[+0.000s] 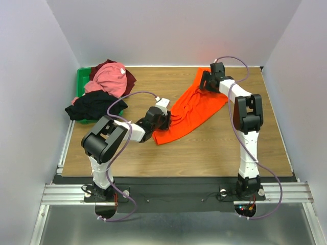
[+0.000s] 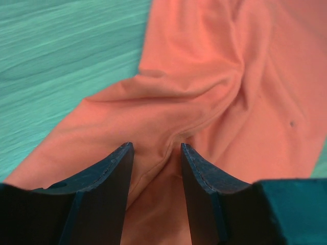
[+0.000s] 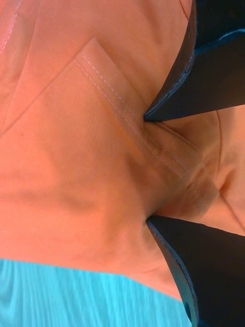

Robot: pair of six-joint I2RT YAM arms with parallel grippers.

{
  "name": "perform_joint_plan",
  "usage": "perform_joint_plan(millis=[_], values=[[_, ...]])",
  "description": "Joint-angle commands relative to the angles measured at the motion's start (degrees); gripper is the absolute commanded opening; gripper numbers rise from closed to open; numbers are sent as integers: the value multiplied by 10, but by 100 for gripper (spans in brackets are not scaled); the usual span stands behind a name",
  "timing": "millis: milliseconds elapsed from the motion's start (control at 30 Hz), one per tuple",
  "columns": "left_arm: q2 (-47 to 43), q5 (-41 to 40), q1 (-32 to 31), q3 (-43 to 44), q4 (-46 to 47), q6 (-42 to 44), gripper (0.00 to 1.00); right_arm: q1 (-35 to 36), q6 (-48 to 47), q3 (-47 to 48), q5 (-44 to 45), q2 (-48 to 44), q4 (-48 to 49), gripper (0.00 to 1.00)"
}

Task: Fold and stack the t-shirts
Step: Fold the tshirt

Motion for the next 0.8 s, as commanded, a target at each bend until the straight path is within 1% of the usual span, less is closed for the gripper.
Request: perform_joint_plan(millis=[0, 100, 167, 200, 233, 300, 333, 367, 400, 433, 467, 500, 600, 767], values=[[28, 103, -14, -24, -72, 15, 52, 36, -26, 49, -55, 49, -79, 80], [9, 113, -14, -38, -54, 18, 52, 48, -49, 58, -78, 40, -76, 80], [-13, 91, -14, -50, -38, 16, 52, 51, -55, 41, -77, 15, -69, 80], [-26, 80, -14, -64, -33, 12, 52, 52, -56, 27, -72, -2, -49, 80], [-57, 57, -14, -72, -29, 10, 53, 54, -56, -18, -72, -50, -35, 81], [-93, 35, -14, -98, -16, -3, 53, 53, -50, -69, -74, -107, 12, 82], [-130, 24, -14, -107, -9, -8, 55, 53, -48, -112, -75, -159, 24, 82], [-148, 0, -14, -124, -5, -12, 56, 53, -45, -136, -74, -190, 35, 82], [-164, -7, -15, -132, -3, -18, 57, 52, -42, -154, -72, -214, 47, 83], [-190, -14, -15, -141, 1, -25, 60, 53, -37, -173, -70, -237, 51, 83], [-200, -32, -17, -145, 4, -28, 66, 54, -34, -204, -64, -277, 52, 84], [-205, -41, -18, -156, 2, -34, 68, 53, -29, -216, -51, -291, 52, 84], [-225, -59, -20, -169, 1, -47, 68, 54, -11, -253, -24, -327, 51, 84], [-238, -82, -20, -182, 0, -63, 69, 53, 0, -293, 1, -325, 49, 84]])
